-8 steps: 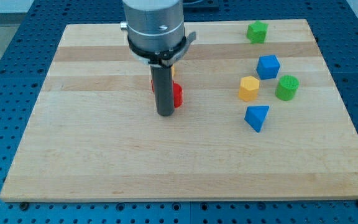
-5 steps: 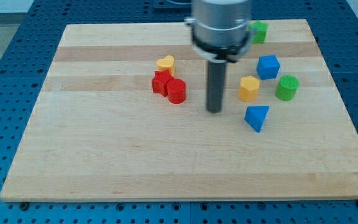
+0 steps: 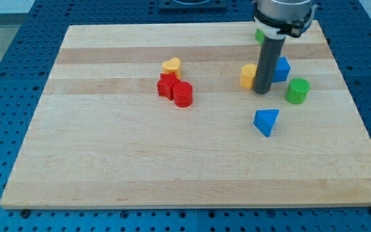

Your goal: Push the yellow hexagon slightly up and left

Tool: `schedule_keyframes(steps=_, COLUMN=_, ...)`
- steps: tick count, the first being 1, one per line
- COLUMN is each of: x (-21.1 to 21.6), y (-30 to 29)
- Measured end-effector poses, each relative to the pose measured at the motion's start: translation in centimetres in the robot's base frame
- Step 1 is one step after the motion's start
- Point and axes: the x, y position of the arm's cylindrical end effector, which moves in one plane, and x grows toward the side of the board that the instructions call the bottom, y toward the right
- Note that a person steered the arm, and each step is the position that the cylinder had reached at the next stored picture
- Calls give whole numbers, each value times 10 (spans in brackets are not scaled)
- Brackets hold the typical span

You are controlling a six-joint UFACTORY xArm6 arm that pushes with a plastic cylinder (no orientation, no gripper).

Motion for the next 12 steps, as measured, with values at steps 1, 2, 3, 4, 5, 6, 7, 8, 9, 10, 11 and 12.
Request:
schedule_keyframes(steps=1, x=-15, y=0)
schedule_keyframes(steps=2, x=-30, y=0)
schedule_keyframes(steps=3, x=-47, y=0)
schedule_keyframes(steps=4, x=-65, y=0)
schedule_keyframes(steps=5, x=-69, y=0)
schedule_keyframes(steps=6, x=-69, y=-3)
schedule_keyframes(steps=7, x=-69, y=-27)
schedule_keyframes(steps=8, x=-65, y=-65)
schedule_keyframes(steps=9, x=-54, y=-91)
schedule_keyframes(steps=10, x=-53, y=-98)
schedule_keyframes(steps=11, x=-53, y=-118)
schedule_keyframes(steps=12, x=-53, y=-145)
